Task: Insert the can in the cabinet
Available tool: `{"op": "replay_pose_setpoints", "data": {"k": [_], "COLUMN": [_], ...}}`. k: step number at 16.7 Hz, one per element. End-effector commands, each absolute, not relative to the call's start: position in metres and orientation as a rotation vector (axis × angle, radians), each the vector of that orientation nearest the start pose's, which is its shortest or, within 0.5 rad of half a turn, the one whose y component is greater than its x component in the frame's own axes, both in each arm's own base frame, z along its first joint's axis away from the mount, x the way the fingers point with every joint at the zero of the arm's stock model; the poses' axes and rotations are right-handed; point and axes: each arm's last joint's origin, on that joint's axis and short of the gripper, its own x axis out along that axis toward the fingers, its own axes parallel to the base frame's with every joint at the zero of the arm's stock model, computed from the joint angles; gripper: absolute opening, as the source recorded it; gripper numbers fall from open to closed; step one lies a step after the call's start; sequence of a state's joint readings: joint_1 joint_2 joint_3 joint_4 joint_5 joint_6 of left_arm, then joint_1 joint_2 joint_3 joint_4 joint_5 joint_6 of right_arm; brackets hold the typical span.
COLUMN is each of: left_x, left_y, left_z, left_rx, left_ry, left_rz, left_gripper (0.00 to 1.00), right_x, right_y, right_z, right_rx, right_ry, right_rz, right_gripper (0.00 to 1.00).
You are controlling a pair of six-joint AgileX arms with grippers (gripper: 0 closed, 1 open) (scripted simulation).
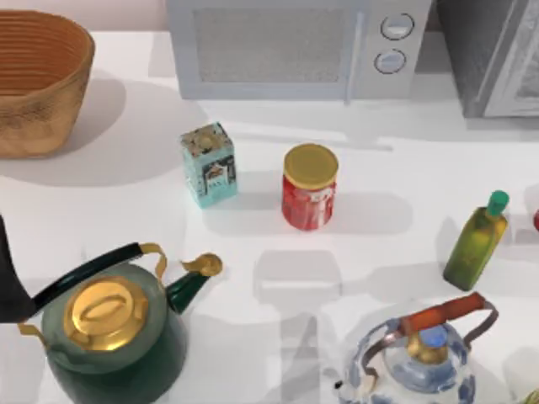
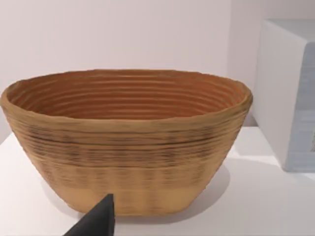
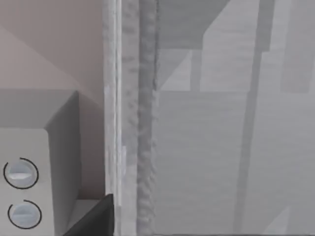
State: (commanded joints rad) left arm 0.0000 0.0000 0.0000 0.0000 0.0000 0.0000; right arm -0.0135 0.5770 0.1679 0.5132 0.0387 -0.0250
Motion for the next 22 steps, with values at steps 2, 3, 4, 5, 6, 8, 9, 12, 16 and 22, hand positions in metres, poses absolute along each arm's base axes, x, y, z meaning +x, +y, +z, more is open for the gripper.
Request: {"op": "replay_pose_setpoints", "data": {"k": [2,3,4,5,6,8,9,12,16,22], "left_x": [0.106,0.106,0.106,0.106,0.106,0.106,0.106,0.106,0.106,0.106], "left_y": [-0.001,-0.001,-0.001,-0.001,-0.001,-0.001,-0.001,-0.001,-0.001,-0.001], "left_z": [0.16,0.16,0.16,0.16,0.16,0.16,0.16,0.16,0.16,0.16], "left_rx": [0.0,0.0,0.0,0.0,0.0,0.0,0.0,0.0,0.0,0.0], "left_ry": [0.0,0.0,0.0,0.0,0.0,0.0,0.0,0.0,0.0,0.0], "left_rz": [0.0,0.0,0.0,0.0,0.0,0.0,0.0,0.0,0.0,0.0], "left_gripper": [1.0,1.0,1.0,1.0,1.0,1.0,1.0,1.0,1.0,1.0], "right_x": [0.176,0.189,0.2,0.21,0.218,0.226,0.227,0.225,0.221,0.224], "right_y": [-0.006,-0.007,-0.008,-0.01,-0.011,-0.013,-0.013,-0.011,-0.008,-0.006], "right_z": [0.204,0.196,0.185,0.172,0.159,0.132,0.12,0.092,0.081,0.083], "right_rx": [-0.038,-0.039,-0.039,-0.037,-0.035,-0.026,-0.021,-0.005,0.004,0.004], "right_ry": [-0.057,-0.021,0.021,0.067,0.113,0.202,0.243,0.345,0.394,0.396], "right_rz": [-0.06,-0.064,-0.067,-0.07,-0.071,-0.067,-0.062,-0.035,-0.01,-0.014], "right_gripper": [1.0,1.0,1.0,1.0,1.0,1.0,1.0,1.0,1.0,1.0]}}
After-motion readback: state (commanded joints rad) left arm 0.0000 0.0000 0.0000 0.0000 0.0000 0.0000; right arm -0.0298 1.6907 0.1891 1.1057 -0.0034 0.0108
